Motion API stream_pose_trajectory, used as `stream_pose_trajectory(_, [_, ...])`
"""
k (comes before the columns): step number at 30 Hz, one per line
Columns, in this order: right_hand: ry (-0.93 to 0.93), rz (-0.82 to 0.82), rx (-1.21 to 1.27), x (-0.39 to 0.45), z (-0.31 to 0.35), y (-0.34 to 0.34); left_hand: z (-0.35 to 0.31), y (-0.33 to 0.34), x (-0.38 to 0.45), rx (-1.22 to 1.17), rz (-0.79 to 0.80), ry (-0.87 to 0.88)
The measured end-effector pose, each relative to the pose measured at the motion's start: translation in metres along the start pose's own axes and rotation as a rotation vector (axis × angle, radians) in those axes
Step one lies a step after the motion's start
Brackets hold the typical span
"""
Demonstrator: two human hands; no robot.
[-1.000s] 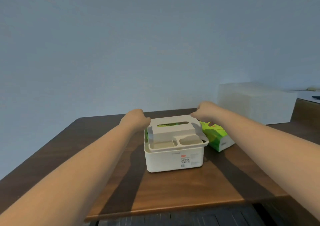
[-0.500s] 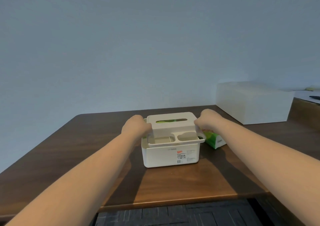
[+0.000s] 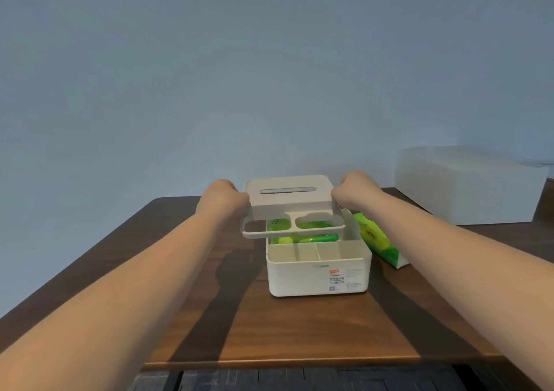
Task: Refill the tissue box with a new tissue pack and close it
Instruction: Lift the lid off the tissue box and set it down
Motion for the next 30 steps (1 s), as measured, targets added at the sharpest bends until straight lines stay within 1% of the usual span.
stream_pose_trajectory(4, [-0.067,0.038,-0.029,0.012,0.047,0.019,0.036,-0.031,0.003,0.012,-0.067,-0.061])
stream_pose_trajectory(9, [-0.135,0.093,-0.077,0.024,0.091,0.052,0.083,-0.051,0.01,0.034,-0.106,-0.143])
stream_pose_trajectory(18, [-0.128,0.215,-0.13,0.047,0.131,0.12,0.159,-0.052,0.023,0.024,-0.126,-0.261])
stream_pose_trajectory(20, [-0.114,0.264,-0.186,0.052,0.139,0.135,0.174,-0.051,0.028,0.027,-0.124,-0.293])
stream_pose_trajectory(23, [-0.101,0.396,-0.379,0.055,0.153,0.163,0.196,-0.05,0.033,0.039,-0.119,-0.339])
stream_pose_trajectory(25, [-0.101,0.453,-0.476,0.057,0.161,0.18,0.21,-0.048,0.035,0.056,-0.123,-0.374])
stream_pose_trajectory(30, [-0.08,0.569,-0.566,0.063,0.165,0.214,0.232,-0.043,0.039,0.06,-0.091,-0.429])
Point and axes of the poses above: each hand's wrist, its own x-axis towards the middle knuckle, its own y-axis out of the palm, z = x × y, the point moved 8 cm from there along x, towards the middle knuckle, and after that the axes turned 12 degrees about z, right-handed, at the moved point
